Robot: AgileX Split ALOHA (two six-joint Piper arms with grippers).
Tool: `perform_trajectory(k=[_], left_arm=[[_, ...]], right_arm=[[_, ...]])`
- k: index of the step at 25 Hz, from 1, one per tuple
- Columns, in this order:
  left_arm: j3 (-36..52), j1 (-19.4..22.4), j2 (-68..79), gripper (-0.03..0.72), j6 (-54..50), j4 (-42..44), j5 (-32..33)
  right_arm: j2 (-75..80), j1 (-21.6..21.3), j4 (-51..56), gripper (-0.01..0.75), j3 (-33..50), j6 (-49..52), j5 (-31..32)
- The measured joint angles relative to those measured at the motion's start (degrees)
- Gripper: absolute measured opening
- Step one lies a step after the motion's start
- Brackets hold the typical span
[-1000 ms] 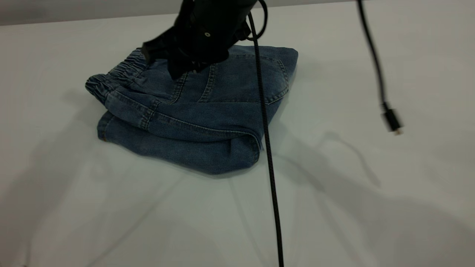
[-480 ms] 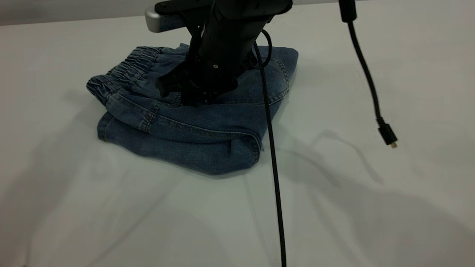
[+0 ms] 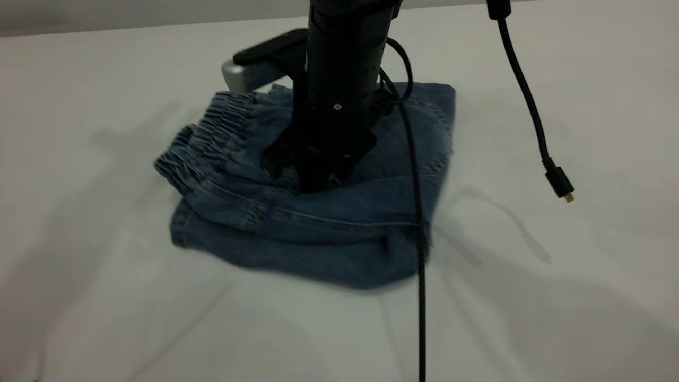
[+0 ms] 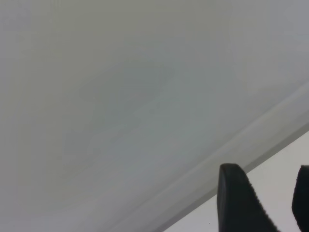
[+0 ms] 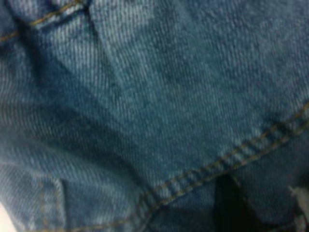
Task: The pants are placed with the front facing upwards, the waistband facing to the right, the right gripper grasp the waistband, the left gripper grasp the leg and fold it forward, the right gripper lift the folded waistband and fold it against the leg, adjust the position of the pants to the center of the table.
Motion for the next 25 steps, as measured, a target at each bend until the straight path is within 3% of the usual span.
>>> perform_trajectory(k=[7, 20, 25], left_arm=[[0.0, 0.0, 0.0, 0.29, 0.0, 0.0, 0.0], [0.0, 0.0, 0.1, 0.29, 0.0, 0.0, 0.0], [0.0, 0.0, -0.6, 0.29, 0.0, 0.0, 0.1]], right_arm=[[-0.6, 0.0, -3.7, 0.241, 0.1, 0.3, 8.9], [-6.8, 0.2, -6.1, 0.239, -3.6, 0.7, 13.6], [-13.9, 0.2, -5.5, 0.239, -4.5, 2.2, 18.7]])
